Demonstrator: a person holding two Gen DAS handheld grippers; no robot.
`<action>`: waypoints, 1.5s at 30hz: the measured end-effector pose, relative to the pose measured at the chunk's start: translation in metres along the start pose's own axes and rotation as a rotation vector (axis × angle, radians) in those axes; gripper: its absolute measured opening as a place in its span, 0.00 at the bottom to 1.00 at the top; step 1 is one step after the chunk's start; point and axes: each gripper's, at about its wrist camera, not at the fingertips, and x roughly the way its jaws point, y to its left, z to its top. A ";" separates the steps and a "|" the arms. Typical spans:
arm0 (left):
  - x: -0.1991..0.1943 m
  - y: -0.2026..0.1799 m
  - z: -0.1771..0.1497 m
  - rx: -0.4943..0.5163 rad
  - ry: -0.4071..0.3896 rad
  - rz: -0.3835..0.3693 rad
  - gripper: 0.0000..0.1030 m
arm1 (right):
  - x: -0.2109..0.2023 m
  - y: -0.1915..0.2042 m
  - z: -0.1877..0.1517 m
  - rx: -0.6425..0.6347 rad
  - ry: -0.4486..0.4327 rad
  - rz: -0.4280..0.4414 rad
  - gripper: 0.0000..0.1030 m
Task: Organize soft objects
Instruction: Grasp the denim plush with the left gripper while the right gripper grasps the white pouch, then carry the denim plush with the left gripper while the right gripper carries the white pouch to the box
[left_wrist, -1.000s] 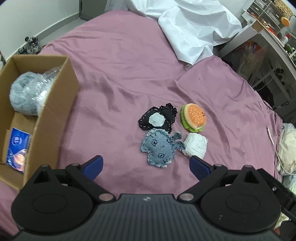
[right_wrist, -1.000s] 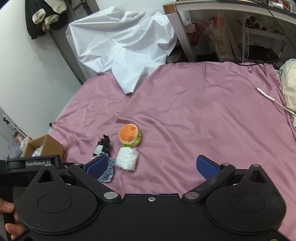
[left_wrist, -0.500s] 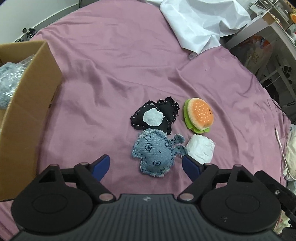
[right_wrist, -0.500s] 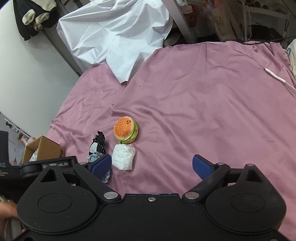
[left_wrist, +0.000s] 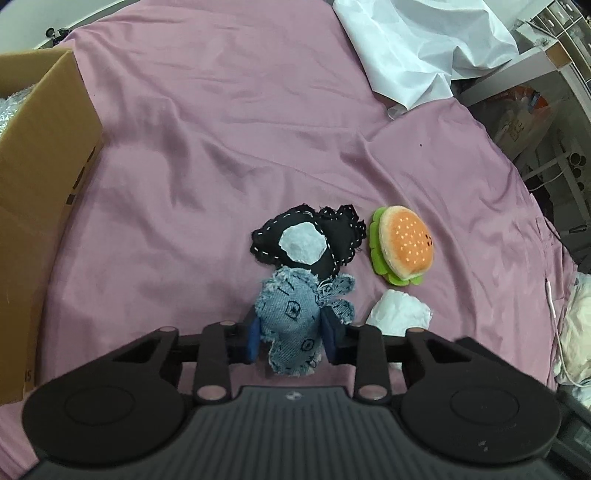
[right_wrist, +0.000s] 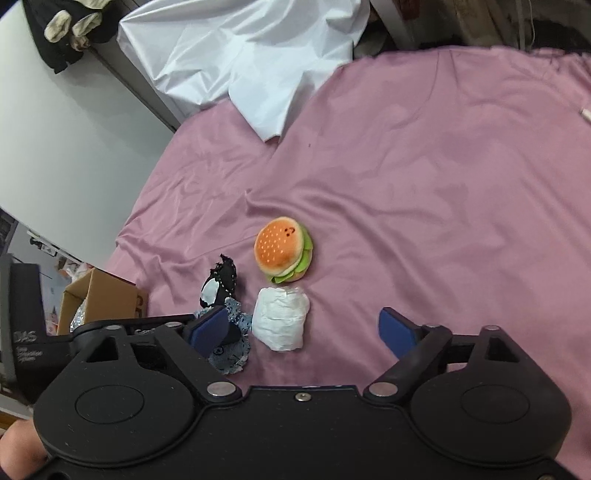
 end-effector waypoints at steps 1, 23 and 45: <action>-0.001 0.000 0.001 0.000 0.000 0.000 0.28 | 0.004 0.000 0.000 0.011 0.008 0.003 0.76; -0.048 0.004 -0.002 0.020 -0.060 -0.016 0.20 | 0.015 0.014 -0.005 0.031 0.018 -0.032 0.36; -0.119 0.016 -0.031 0.061 -0.157 0.015 0.20 | -0.056 0.044 -0.027 -0.007 -0.093 0.011 0.36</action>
